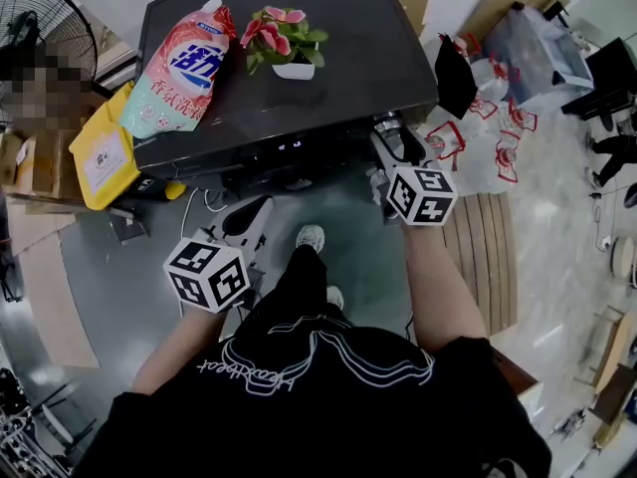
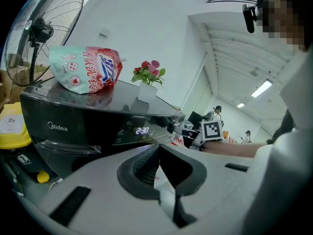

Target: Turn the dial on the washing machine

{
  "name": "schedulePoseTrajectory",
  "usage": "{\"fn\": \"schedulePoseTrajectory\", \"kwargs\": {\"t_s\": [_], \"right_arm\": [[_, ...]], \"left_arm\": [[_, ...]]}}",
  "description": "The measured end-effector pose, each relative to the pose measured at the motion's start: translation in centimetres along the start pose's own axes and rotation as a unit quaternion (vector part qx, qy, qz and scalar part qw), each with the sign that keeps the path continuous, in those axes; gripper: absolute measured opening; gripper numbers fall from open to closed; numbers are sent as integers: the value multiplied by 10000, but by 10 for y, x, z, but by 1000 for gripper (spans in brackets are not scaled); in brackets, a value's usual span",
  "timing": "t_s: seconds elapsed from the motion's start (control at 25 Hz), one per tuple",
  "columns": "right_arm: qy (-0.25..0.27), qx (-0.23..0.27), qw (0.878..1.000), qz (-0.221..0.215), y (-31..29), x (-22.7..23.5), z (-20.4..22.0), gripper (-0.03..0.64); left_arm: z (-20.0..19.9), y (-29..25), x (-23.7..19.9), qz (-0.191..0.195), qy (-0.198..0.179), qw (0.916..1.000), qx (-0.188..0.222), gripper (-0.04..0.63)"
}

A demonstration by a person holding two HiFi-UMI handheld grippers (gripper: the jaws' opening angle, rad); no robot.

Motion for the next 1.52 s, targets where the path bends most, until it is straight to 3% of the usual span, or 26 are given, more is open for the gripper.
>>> {"fn": "schedulePoseTrajectory", "kwargs": {"t_s": [0.2,0.44,1.04,1.16,1.36,1.52], "right_arm": [[-856,47,9963,11,1,5,2,281],[-2079,213,9779,3,1,13,7,282],[-3037,287,9523,13,2,15,11,282],[-3433,345,9386,32,2,16,13,282],[-4301,535,9012,66,2,18,19,281],[-4686,623,8812,67,3,20,22,281]], "left_arm": [[0,0,1,9,-9,10000,-11,5],[0,-1,1,17,-13,10000,-1,5],[2,-2,1,-10,-192,9998,-50,5],[3,-2,3,-6,-201,9998,-51,5],[4,-2,2,-24,-190,9998,-77,5],[6,-3,2,-17,-154,9998,-83,5]]}}
Point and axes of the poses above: the fingertips, and each gripper's own axes: y backward along the fingers, x to its right, z out of its underside, the point moved 7 cm from there along y, backward along the fingers, and after that the axes turned 15 degrees about x, right-handed, at the moved point
